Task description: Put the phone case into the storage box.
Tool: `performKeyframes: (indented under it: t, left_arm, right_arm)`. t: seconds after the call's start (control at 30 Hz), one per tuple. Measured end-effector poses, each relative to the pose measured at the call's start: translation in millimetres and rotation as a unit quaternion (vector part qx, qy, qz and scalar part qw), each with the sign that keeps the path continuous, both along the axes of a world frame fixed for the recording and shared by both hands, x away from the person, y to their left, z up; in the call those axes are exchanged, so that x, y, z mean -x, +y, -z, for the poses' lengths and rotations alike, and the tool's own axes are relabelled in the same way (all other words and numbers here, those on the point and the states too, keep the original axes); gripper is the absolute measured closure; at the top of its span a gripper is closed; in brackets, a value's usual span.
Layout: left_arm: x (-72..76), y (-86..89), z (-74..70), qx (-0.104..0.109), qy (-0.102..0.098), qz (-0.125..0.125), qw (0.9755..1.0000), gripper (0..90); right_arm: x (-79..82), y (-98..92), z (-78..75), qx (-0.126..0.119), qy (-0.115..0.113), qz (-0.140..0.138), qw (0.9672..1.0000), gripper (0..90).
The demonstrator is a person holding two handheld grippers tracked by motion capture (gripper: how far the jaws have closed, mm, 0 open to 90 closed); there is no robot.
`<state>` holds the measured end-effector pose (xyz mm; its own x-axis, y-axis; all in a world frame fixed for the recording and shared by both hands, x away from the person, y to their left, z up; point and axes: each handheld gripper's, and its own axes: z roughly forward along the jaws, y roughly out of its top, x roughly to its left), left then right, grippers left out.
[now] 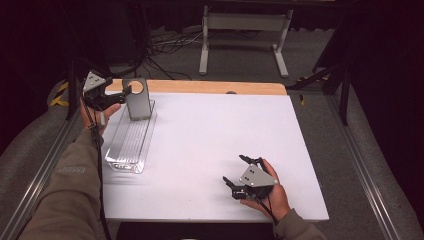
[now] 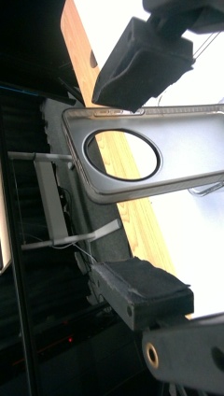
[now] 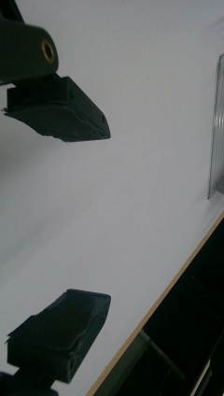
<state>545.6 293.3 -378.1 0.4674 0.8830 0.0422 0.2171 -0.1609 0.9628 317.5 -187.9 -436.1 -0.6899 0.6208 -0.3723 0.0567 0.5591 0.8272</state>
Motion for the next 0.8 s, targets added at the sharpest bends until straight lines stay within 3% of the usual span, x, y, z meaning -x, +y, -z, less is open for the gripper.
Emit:
performKeyframes:
  t: [0.43,0.8]
  left_arm:
    - [7.9,-4.0,-6.2,-0.001,-0.006,0.021,0.9998,7.8]
    - [15.4,-3.1,-8.4,-0.008,-0.009,0.022,0.9997,4.2]
  right_arm:
    - [0.4,-1.2,-1.6,-0.001,-0.001,0.002,1.0000,17.9]
    - [0.4,-1.9,-2.3,-0.001,-0.005,0.006,1.0000,17.8]
